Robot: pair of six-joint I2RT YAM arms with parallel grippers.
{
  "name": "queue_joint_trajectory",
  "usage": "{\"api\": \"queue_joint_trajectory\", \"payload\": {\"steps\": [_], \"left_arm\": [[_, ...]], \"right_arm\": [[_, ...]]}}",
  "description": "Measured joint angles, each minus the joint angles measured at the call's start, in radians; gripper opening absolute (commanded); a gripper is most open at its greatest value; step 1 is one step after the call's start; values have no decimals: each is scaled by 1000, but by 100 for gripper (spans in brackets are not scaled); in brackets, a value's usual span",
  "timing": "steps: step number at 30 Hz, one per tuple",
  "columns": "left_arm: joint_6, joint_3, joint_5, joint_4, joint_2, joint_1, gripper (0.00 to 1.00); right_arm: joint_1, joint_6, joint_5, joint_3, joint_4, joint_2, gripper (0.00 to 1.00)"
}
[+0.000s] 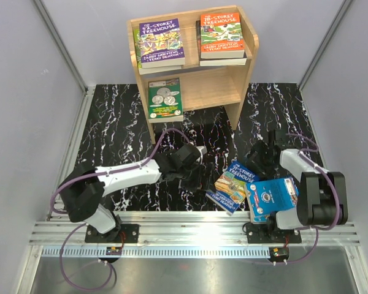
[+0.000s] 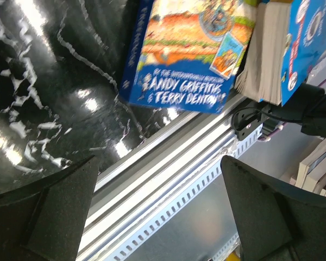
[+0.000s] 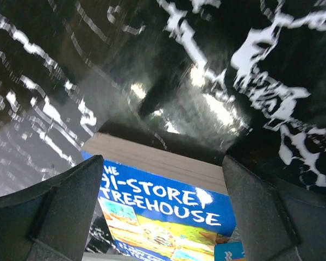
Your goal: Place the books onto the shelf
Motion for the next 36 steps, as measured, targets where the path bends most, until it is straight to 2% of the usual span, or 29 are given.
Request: {"api": "queue_joint_trajectory", "payload": {"steps": [6, 12, 15, 22, 26, 30, 36], "left_arm": [[6, 83, 23, 40, 93, -1, 99], [-1, 85, 39, 68, 125, -2, 99], [0, 85, 39, 69, 125, 4, 99], [38, 58, 8, 35, 119, 43, 99], [72, 31, -48, -35, 42, 66, 99], [102, 15, -81, -50, -43, 92, 99], [103, -63, -66, 1, 5, 107, 99]], "right_arm": [[33, 41, -70, -119, 101, -110, 97], [270, 145, -129, -89, 183, -33, 97], [342, 166, -144, -54, 183, 8, 98], [350, 124, 10, -26, -64, -54, 100], [350, 119, 63, -39, -175, -154, 100], [362, 150, 30, -128, -154, -257, 99], [451, 208, -25, -167, -32, -203, 99]]}}
